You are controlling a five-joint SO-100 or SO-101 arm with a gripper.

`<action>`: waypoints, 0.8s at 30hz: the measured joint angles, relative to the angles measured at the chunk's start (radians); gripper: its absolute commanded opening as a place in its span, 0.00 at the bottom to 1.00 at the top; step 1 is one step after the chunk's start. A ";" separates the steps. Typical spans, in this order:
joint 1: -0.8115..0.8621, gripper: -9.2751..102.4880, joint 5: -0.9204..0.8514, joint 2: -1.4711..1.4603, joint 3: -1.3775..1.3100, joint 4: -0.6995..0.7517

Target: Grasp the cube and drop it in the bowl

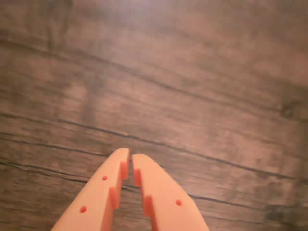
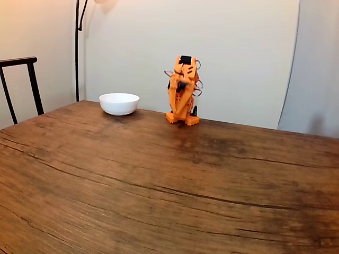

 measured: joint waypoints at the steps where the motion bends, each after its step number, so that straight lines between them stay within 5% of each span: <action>1: -0.015 0.08 -0.003 0.003 0.018 -0.003; 13: -0.074 0.08 -0.002 0.005 0.241 -0.265; 24: -0.069 0.08 -0.003 0.002 0.245 -0.282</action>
